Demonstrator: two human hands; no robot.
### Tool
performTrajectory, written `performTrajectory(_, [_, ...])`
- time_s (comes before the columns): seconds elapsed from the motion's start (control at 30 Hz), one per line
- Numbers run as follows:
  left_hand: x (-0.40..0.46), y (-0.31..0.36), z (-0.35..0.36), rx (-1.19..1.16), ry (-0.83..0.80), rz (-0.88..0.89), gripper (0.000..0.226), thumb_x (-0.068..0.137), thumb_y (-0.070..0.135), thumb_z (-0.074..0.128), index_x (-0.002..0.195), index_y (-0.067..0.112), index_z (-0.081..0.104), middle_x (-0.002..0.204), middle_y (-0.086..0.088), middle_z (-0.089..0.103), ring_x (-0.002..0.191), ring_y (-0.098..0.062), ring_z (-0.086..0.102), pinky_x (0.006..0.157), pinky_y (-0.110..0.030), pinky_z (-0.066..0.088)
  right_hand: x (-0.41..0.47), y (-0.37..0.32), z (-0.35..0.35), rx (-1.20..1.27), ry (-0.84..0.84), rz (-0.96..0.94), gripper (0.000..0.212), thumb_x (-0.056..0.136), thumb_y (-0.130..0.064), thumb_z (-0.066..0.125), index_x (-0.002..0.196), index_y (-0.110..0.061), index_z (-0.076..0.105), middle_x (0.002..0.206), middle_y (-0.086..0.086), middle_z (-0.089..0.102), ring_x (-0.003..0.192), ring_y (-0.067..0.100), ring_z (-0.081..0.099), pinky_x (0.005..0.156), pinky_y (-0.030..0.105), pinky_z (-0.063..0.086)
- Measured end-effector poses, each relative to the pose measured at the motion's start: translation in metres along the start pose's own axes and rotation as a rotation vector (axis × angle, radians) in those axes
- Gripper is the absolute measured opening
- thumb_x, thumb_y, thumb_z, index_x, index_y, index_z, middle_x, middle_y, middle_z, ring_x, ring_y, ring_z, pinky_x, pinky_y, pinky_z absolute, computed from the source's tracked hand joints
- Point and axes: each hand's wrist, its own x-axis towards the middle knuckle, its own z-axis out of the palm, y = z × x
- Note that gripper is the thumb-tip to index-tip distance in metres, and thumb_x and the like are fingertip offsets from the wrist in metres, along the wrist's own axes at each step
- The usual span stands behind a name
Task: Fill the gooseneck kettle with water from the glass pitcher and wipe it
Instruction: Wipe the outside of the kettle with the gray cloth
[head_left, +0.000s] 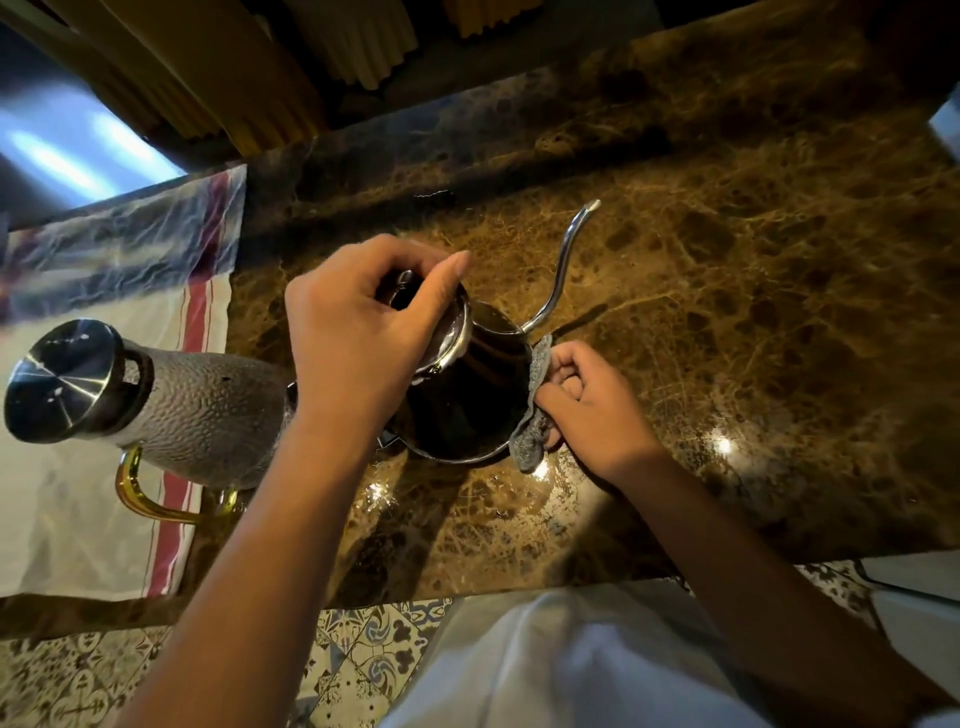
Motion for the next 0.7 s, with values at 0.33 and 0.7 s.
performTrajectory(0.33, [-0.006,0.004,0.000,-0.027,-0.009,-0.071,0.020,0.097,0.033,0.073,0.102,0.014,0.078,0.104,0.011,0.077,0.097,-0.002,0.073,0.086,-0.030,0.061,-0.016,-0.049,0.005,0.039,-0.033,-0.357,0.036,0.098,-0.014,0.064,0.134,-0.011,0.066,0.126,-0.001,0.062,0.111,0.019,0.066,0.097,0.038,0.058])
performTrajectory(0.7, [-0.008,0.005,0.003,0.008,0.046,-0.077,0.016,0.100,0.028,0.069,0.104,0.017,0.079,0.097,0.013,0.075,0.090,-0.003,0.072,0.081,-0.025,0.058,0.000,0.006,-0.006,-0.429,0.159,-0.273,0.022,0.098,-0.007,0.064,0.115,-0.006,0.078,0.106,0.001,0.070,0.085,0.012,0.065,0.079,0.020,0.051])
